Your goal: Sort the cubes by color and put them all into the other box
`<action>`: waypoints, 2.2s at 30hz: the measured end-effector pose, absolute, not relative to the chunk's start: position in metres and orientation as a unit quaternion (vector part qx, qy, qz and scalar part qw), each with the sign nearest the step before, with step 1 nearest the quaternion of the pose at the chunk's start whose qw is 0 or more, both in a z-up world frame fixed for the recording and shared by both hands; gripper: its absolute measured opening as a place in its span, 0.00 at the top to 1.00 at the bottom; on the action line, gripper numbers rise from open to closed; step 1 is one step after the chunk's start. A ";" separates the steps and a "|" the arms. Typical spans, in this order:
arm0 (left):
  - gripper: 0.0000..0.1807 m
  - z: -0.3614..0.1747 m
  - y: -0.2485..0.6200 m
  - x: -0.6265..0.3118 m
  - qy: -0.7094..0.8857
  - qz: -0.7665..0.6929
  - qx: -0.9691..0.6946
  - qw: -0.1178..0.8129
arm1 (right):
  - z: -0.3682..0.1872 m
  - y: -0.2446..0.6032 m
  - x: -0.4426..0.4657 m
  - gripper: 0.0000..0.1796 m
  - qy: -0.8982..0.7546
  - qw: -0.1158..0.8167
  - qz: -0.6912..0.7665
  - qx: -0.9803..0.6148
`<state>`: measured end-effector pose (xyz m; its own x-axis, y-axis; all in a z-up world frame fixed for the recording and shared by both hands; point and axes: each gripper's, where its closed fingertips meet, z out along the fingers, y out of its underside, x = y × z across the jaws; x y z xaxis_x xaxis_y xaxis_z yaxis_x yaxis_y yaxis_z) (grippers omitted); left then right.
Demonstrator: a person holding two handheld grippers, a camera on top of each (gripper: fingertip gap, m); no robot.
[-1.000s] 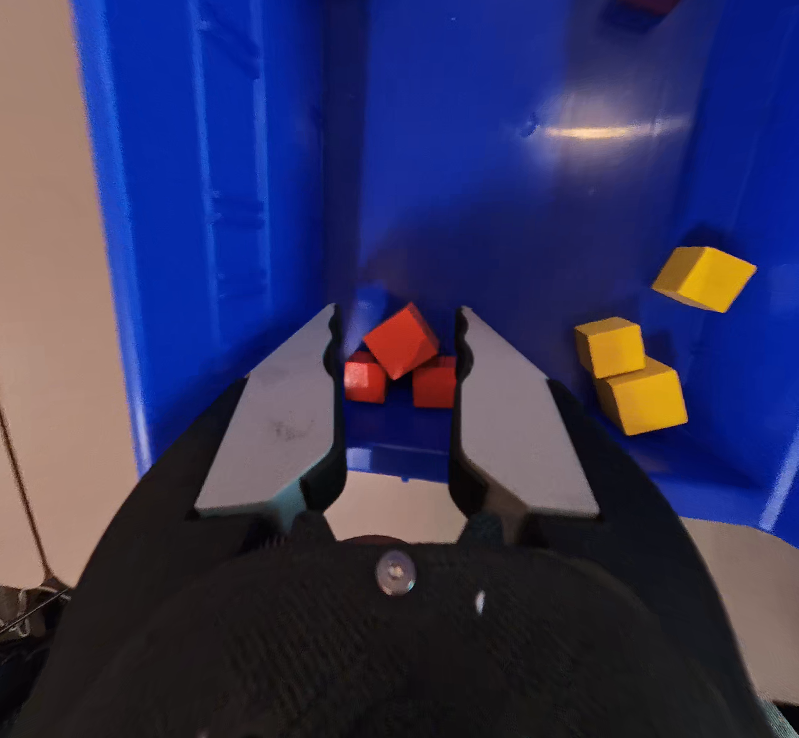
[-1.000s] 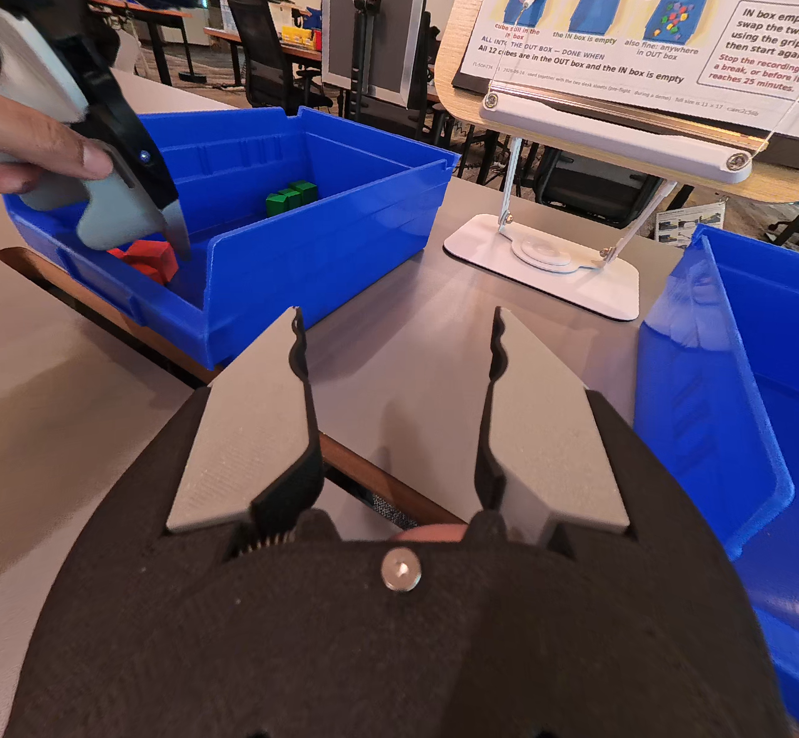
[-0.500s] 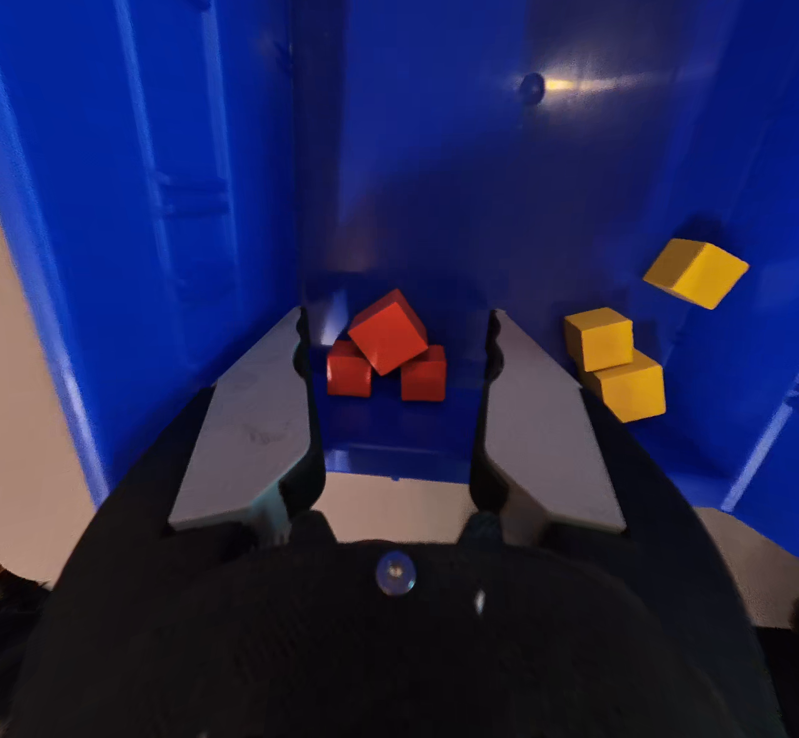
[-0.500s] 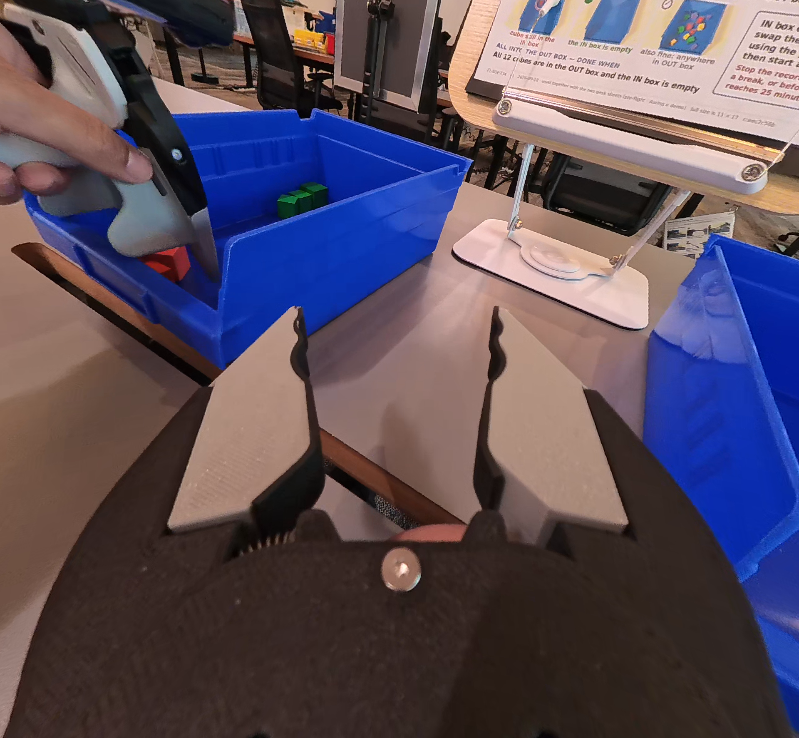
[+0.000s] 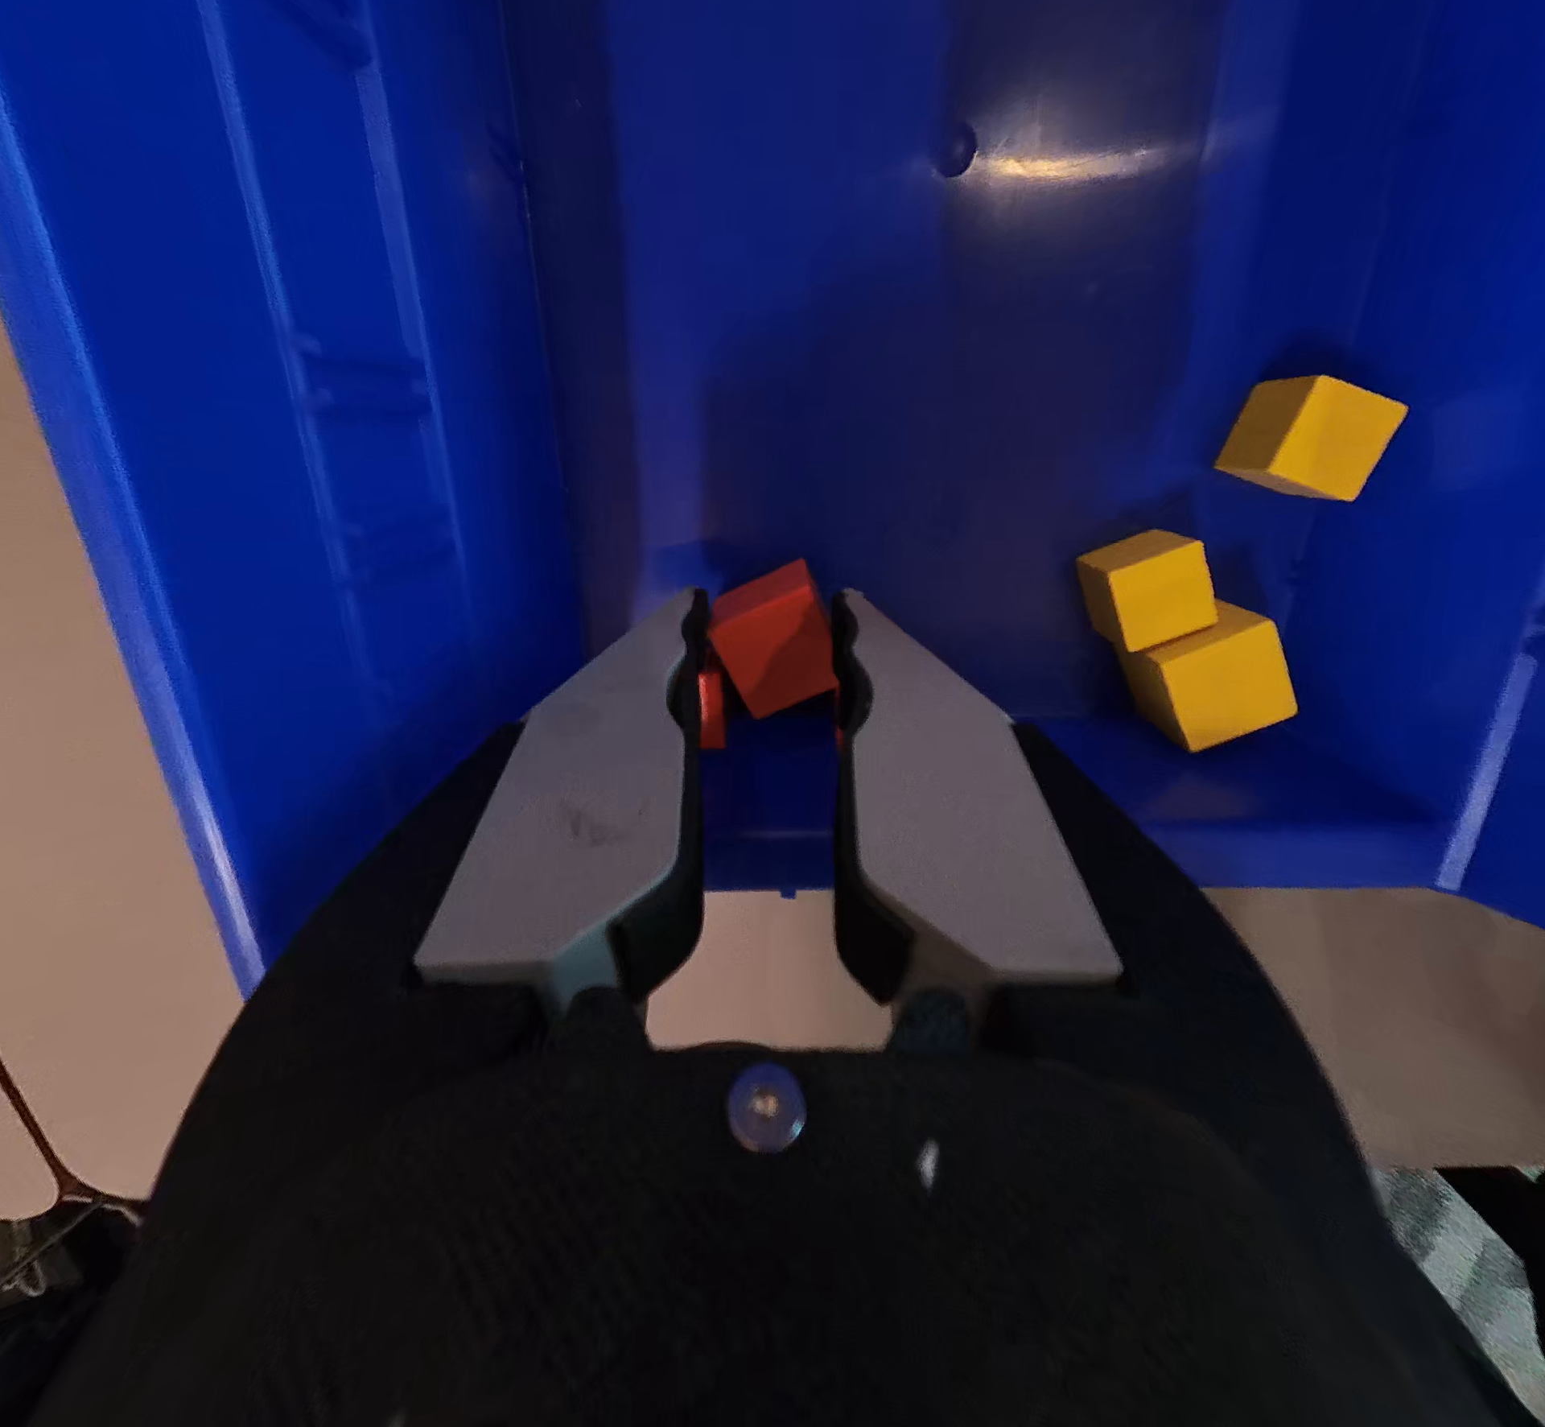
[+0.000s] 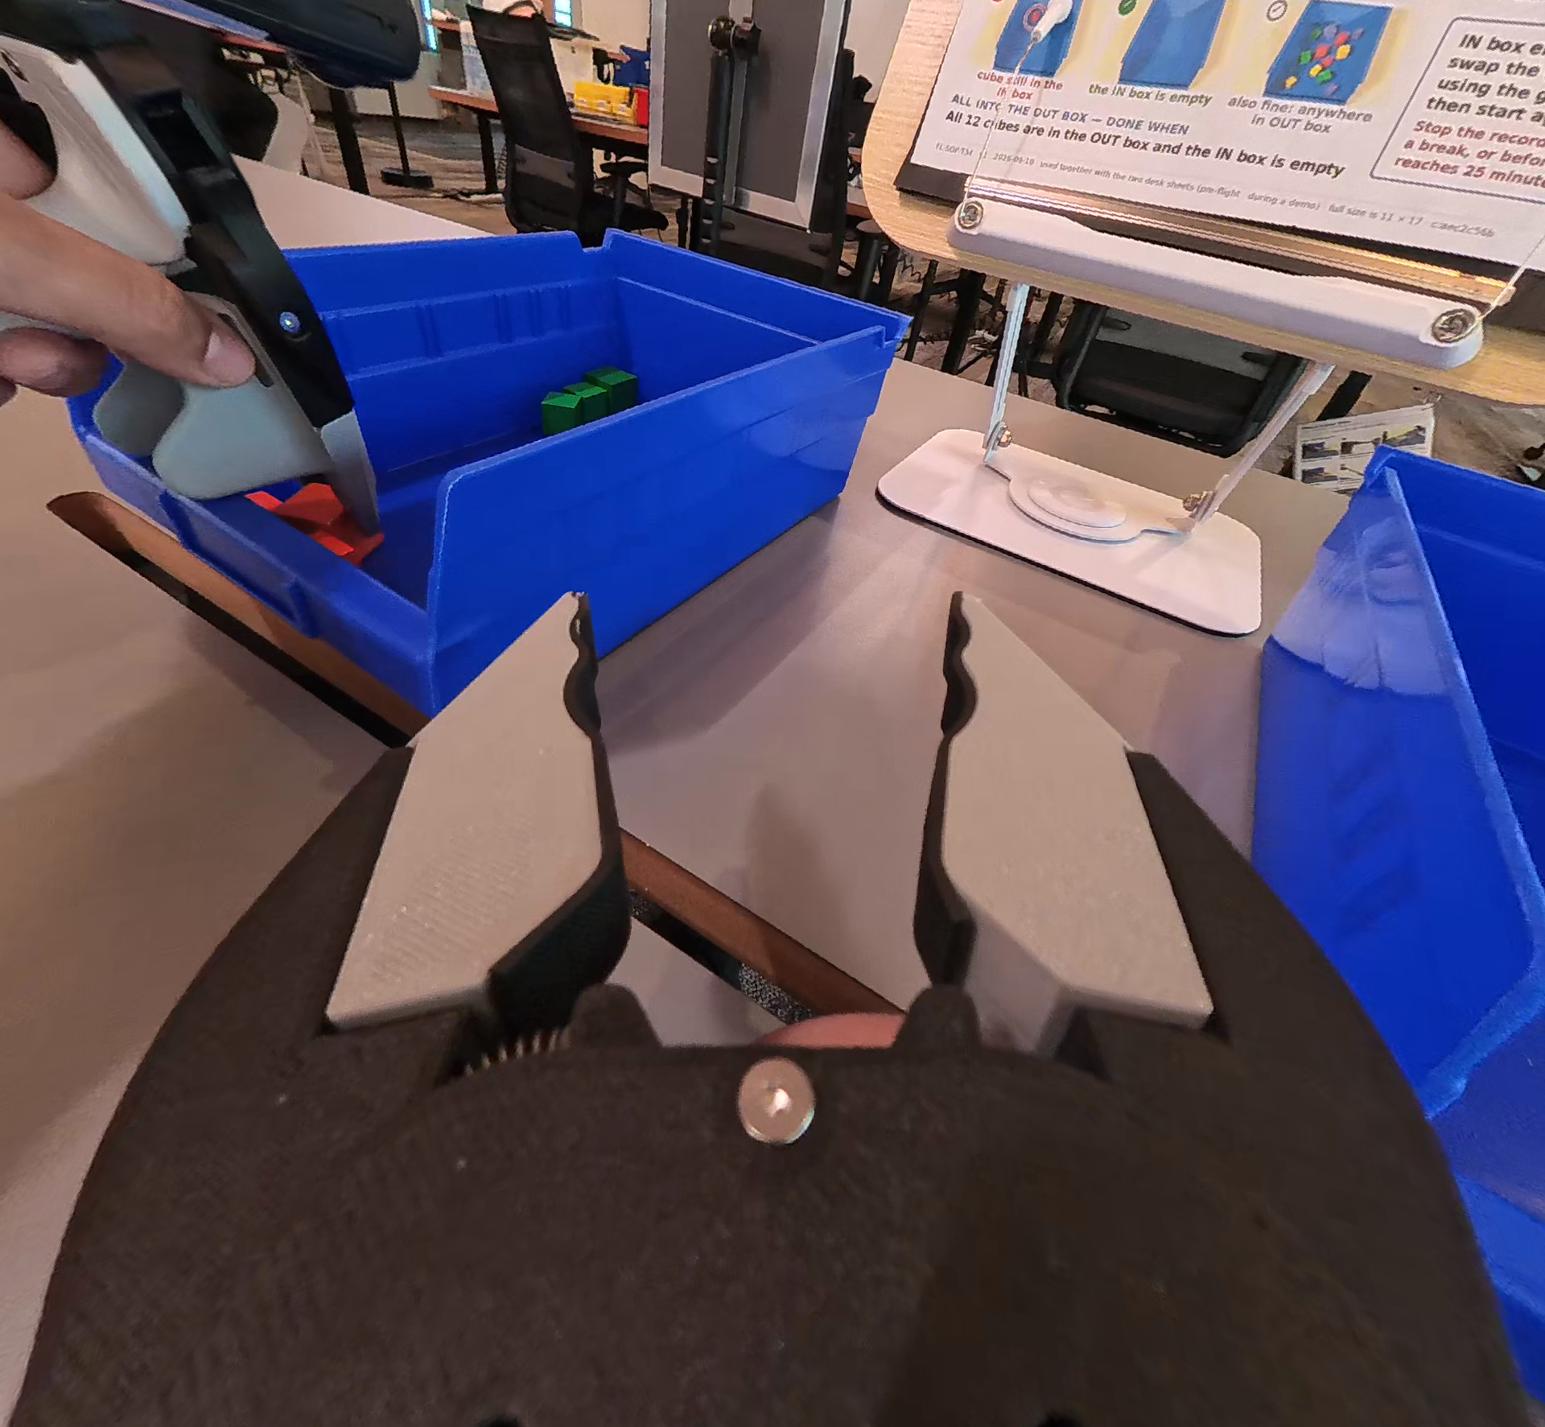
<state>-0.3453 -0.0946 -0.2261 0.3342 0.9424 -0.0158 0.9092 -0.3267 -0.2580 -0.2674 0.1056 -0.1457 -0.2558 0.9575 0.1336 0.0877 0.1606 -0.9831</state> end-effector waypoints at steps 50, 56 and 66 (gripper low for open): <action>0.85 -0.049 0.059 -0.239 -0.218 -0.043 -0.870 0.439 | -0.083 0.064 -0.210 0.67 -0.584 0.067 0.751 -0.300; 0.85 -0.034 0.069 -0.209 -0.165 -0.069 -0.870 0.460 | -0.069 0.067 -0.201 0.70 -0.553 0.020 0.785 -0.279; 0.85 -0.033 0.091 -0.171 -0.102 -0.093 -0.882 0.451 | -0.040 0.069 -0.176 0.73 -0.511 -0.021 0.833 -0.211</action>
<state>-0.1707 0.0906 -0.0333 0.9619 0.0955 0.2561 0.2636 -0.5722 -0.7766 -0.1758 0.0692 -0.0403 -0.9104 0.1804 -0.3724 0.2498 -0.4779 -0.8422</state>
